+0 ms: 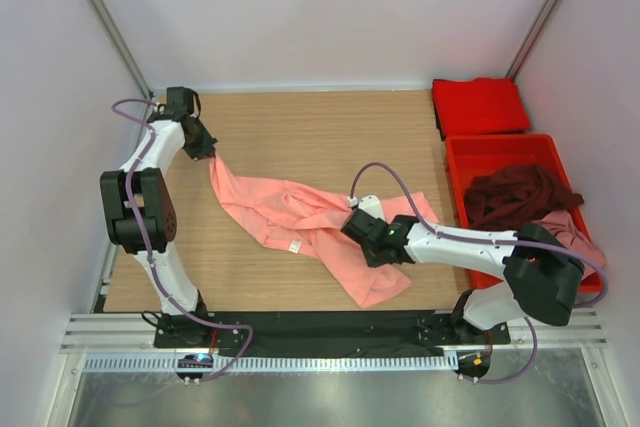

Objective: Fold and stack the t-shirts
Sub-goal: Flatten the tshirt out

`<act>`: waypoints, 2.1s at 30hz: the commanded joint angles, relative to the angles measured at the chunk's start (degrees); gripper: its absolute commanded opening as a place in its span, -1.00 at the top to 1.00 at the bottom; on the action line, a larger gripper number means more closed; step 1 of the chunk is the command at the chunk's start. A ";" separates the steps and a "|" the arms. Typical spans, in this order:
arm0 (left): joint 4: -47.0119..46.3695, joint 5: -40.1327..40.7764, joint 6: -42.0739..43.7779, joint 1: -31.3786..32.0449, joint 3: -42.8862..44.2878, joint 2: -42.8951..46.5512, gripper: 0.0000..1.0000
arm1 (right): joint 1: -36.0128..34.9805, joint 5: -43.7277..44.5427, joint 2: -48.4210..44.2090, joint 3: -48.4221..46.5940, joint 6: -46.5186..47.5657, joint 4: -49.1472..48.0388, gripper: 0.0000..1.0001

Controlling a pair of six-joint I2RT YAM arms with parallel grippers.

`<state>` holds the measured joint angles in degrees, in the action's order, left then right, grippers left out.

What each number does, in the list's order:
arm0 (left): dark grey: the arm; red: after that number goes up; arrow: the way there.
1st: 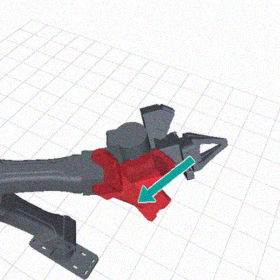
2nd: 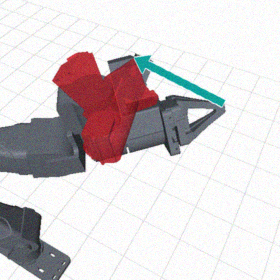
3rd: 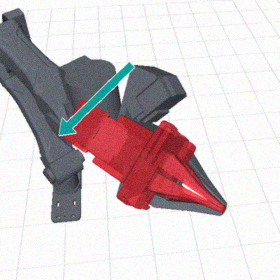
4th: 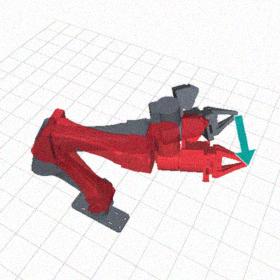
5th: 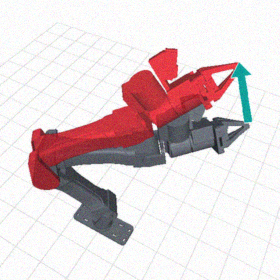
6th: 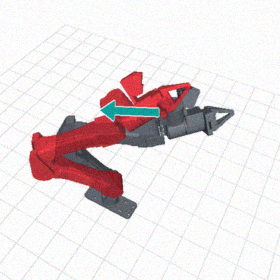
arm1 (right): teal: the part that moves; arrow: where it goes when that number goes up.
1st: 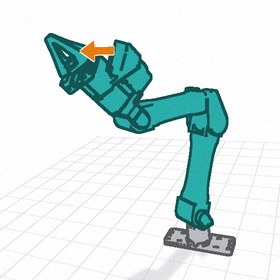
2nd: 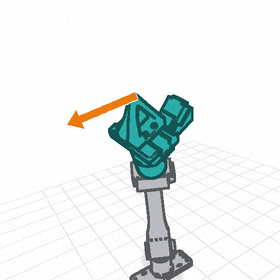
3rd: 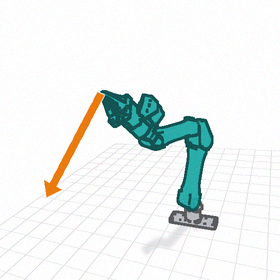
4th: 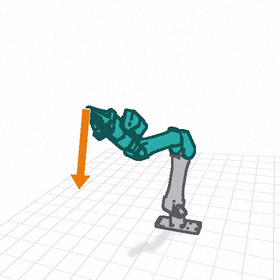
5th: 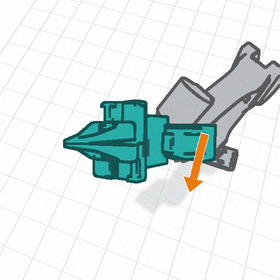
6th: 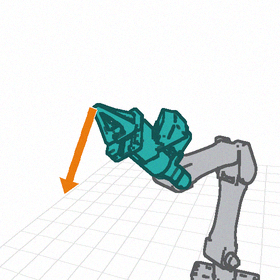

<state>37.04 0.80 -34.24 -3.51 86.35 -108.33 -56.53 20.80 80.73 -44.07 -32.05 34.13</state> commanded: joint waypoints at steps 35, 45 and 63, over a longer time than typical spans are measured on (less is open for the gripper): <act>19.21 10.72 -2.06 0.96 40.72 41.88 1.00 | 4.77 30.01 -31.24 -54.98 26.77 -3.18 0.98; 19.13 10.19 -0.84 2.01 39.25 39.17 0.99 | 4.77 33.60 -27.13 -60.26 33.88 3.59 0.98; 10.16 16.43 7.87 2.01 53.22 11.76 0.99 | 27.60 13.59 10.49 -86.15 32.23 1.20 0.98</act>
<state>52.80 15.97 -28.80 -1.52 135.46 -95.02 -33.08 42.59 89.54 -122.43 4.86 32.42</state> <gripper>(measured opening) 0.005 0.030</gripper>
